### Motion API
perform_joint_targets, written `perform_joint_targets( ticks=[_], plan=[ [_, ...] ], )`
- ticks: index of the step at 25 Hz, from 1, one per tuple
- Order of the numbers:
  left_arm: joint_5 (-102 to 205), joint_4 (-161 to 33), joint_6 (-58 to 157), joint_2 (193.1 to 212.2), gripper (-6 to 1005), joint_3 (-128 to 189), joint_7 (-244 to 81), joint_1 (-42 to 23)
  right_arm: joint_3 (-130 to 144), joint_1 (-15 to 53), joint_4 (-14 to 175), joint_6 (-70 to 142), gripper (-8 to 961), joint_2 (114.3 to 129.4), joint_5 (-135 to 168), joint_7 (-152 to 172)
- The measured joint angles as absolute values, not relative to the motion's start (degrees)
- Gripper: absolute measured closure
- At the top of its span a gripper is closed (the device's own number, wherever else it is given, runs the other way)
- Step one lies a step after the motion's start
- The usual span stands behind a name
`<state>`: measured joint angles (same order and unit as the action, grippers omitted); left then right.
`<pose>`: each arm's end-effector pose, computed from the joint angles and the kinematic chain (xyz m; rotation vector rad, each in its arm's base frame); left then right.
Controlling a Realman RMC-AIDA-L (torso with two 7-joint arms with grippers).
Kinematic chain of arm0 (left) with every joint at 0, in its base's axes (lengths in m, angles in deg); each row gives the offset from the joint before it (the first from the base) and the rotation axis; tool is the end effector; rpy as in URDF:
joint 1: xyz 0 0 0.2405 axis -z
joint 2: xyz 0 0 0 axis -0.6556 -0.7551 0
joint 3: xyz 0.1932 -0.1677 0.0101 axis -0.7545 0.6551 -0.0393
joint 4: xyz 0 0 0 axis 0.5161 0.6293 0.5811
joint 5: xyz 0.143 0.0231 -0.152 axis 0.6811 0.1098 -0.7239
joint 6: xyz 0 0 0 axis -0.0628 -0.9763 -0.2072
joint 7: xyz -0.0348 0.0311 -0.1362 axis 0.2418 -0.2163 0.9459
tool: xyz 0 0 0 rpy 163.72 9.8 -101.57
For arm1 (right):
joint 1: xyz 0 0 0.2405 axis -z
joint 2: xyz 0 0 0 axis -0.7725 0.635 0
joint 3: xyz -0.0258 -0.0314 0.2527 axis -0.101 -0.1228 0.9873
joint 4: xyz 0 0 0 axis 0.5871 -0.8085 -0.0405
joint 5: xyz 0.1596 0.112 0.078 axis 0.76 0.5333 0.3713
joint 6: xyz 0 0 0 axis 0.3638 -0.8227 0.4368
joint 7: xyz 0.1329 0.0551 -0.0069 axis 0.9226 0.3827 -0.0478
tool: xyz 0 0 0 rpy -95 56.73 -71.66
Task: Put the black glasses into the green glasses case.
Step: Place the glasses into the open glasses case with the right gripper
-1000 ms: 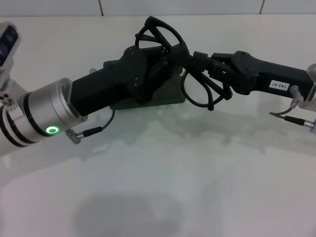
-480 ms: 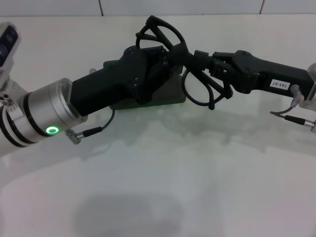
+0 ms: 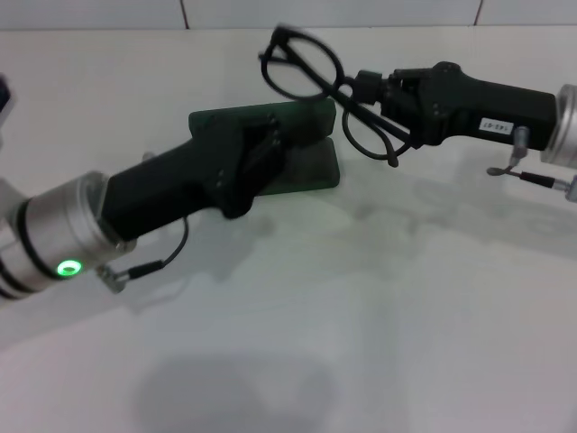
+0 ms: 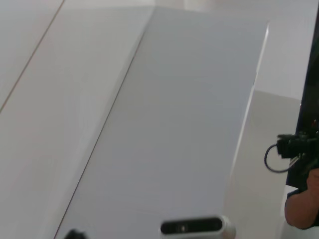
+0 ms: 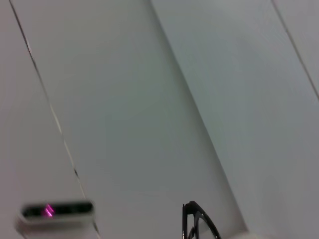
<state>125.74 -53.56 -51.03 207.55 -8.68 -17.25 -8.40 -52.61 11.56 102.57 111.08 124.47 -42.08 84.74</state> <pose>-0.2080 0.2855 -0.0213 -2.5271 -0.5536 -1.6620 0.1733 0.3696 -0.0151 -2.6767 0.5495 1.1905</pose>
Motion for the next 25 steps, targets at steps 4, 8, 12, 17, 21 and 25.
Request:
perform_joint_targets(
  ticks=[4, 8, 12, 17, 21, 25],
  plan=[
    [126.9, -53.3, -50.5, 206.98, 940, -8.7, -17.2, -11.4, -52.8, 10.7, 108.4, 106.5, 871, 124.87, -50.8, 81.5],
    [127.0, -53.3, -49.7, 206.05, 939, -8.6, -16.7, -14.5, -55.5, 9.2, 111.2, 102.6, 870, 125.10, -55.7, 77.5],
    [127.0, -52.9, -48.5, 205.50, 938, -8.6, -16.0, -16.5, -64.4, 9.0, 115.7, 94.0, 869, 125.10, -57.3, 74.1],
    [127.3, -52.4, -45.6, 205.58, 937, -8.7, -14.9, -17.9, -74.0, 9.3, 117.6, 82.8, 869, 125.33, -56.3, 68.0],
    [127.1, -52.4, -42.9, 205.85, 937, -8.4, -14.4, -18.6, -79.9, 9.4, 117.6, 77.0, 868, 125.34, -50.9, 61.3],
    [127.0, -52.4, -42.1, 205.88, 936, -8.4, -14.4, -19.1, -85.2, 10.2, 117.9, 72.1, 867, 125.34, -44.7, 54.2]
  ],
)
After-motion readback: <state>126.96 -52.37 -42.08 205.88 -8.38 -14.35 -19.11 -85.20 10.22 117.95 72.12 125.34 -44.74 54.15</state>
